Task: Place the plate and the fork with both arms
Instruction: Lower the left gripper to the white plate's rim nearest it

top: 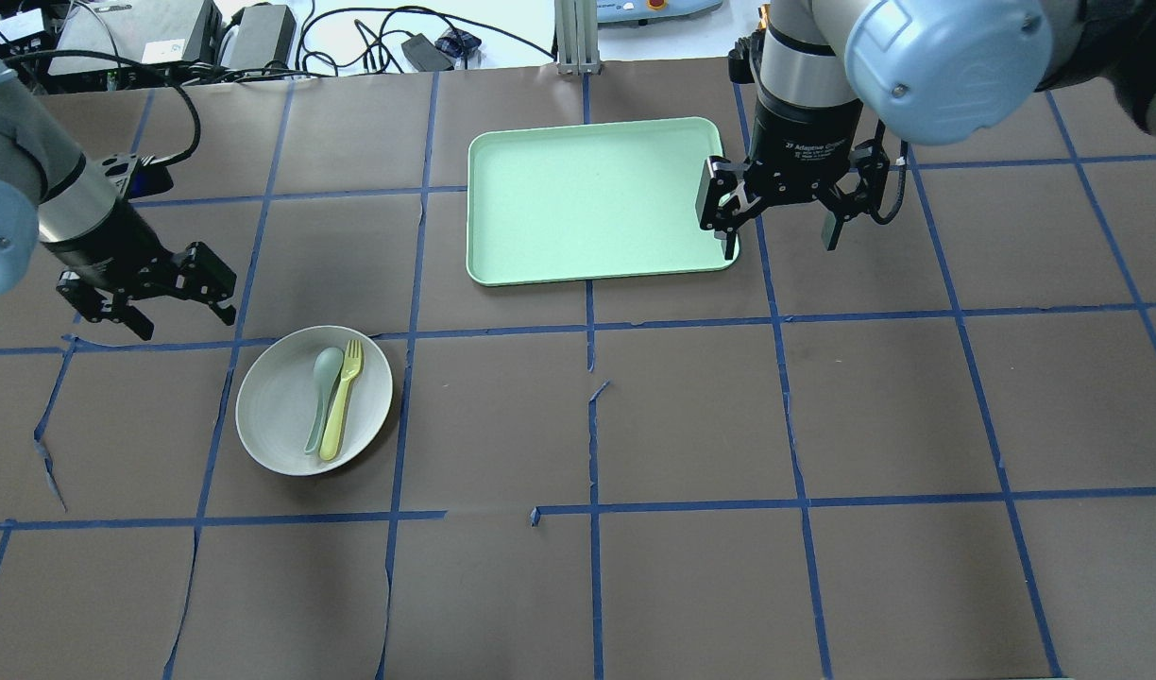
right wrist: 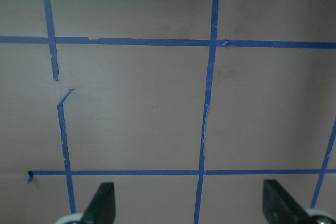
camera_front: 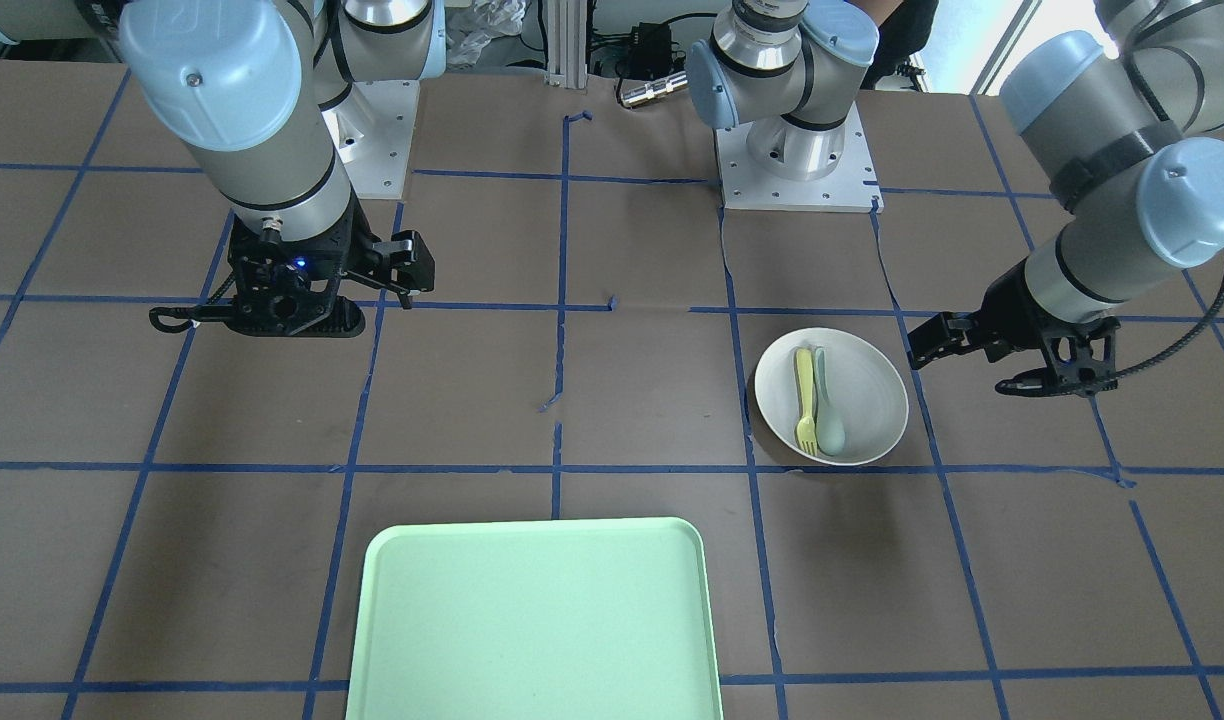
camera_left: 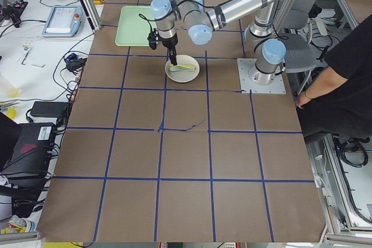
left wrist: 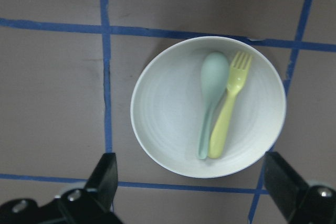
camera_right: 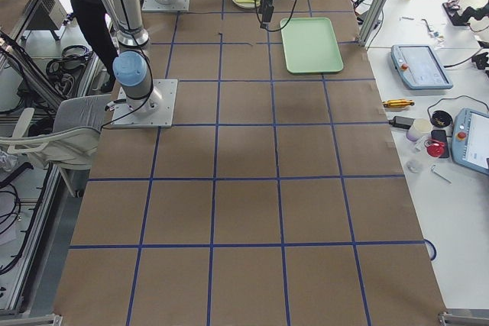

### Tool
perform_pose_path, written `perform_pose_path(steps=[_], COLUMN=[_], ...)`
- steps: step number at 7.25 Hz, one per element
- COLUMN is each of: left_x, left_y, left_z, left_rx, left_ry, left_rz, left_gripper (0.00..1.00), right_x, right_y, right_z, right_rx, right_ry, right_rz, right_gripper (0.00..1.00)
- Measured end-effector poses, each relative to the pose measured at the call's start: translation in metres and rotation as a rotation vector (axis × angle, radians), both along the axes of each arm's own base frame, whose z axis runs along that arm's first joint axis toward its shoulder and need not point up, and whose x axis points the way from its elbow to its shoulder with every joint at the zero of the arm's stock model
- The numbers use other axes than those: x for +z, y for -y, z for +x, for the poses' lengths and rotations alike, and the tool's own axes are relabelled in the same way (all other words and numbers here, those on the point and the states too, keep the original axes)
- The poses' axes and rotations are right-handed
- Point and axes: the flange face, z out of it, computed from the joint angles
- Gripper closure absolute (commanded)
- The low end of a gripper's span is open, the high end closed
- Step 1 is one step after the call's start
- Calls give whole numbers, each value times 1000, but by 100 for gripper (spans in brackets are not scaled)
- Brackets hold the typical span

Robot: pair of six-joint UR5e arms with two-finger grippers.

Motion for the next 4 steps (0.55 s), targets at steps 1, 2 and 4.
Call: perform_pose_path(steps=[1, 2, 4], left_x=[-18, -40, -86], left_y=[-9, -18, -28], left_z=[20, 27, 22], left_rx=[-5, -8, -2], left_ry=[-24, -51, -131], left_rz=[25, 52, 75], left_gripper=[9, 10, 10], right_x=[-5, -9, -13], right_y=[1, 2, 4], right_z=[0, 0, 0], right_rx=[0, 0, 1], right_ry=[0, 0, -4], right_rz=[4, 0, -10], right_gripper=[0, 0, 0])
